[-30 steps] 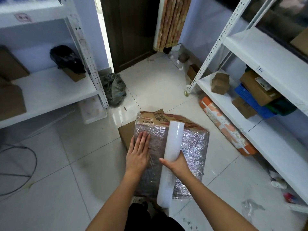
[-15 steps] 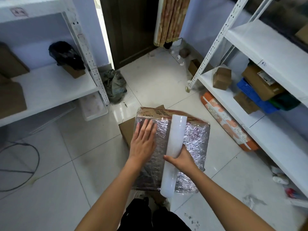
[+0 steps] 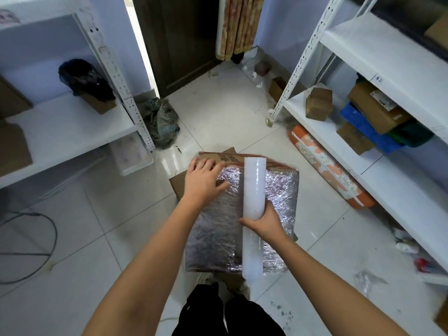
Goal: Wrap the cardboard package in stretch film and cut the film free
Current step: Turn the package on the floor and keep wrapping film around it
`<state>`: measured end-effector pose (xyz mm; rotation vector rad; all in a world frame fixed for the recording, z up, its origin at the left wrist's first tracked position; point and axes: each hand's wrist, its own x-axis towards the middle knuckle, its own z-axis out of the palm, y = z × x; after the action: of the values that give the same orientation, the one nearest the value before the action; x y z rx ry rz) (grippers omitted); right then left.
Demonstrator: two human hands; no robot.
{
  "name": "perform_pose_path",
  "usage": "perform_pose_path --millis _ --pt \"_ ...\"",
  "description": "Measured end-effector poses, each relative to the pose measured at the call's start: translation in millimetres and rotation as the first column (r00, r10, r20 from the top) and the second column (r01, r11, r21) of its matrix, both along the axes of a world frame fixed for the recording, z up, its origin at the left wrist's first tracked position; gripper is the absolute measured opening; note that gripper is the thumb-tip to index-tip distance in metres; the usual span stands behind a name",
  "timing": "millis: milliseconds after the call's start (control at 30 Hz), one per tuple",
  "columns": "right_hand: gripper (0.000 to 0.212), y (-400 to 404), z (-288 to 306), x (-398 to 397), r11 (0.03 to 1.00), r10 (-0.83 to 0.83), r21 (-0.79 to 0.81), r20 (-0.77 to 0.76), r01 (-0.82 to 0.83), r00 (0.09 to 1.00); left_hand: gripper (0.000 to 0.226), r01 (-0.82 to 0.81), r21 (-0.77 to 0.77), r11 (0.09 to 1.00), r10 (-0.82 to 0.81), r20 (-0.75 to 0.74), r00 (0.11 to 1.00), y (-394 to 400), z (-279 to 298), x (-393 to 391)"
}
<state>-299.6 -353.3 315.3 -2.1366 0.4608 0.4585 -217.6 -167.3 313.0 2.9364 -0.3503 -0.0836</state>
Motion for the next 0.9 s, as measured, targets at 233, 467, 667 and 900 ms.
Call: perform_pose_path --millis 233,467,667,900 --pt "0.072 -3 -4 -13 0.987 -0.138 0.087 0.003 0.137 0.990 0.054 -0.049 0.032 0.998 0.052 -0.079 0.996 0 4 5" --pt "0.065 -6 -10 -6 0.993 -0.081 0.080 -0.023 0.083 0.996 0.030 -0.288 -0.446 0.847 0.162 -0.300 0.940 25 16 19" --pt "0.068 -5 -9 3 0.995 -0.075 0.060 -0.008 0.075 0.997 0.048 -0.518 -0.223 0.826 0.410 -0.394 0.823 26 8 35" --pt "0.063 -13 -13 2 0.993 -0.088 0.078 -0.026 0.090 0.996 0.059 -0.491 -0.351 0.797 0.495 -0.085 0.864 21 -36 -85"
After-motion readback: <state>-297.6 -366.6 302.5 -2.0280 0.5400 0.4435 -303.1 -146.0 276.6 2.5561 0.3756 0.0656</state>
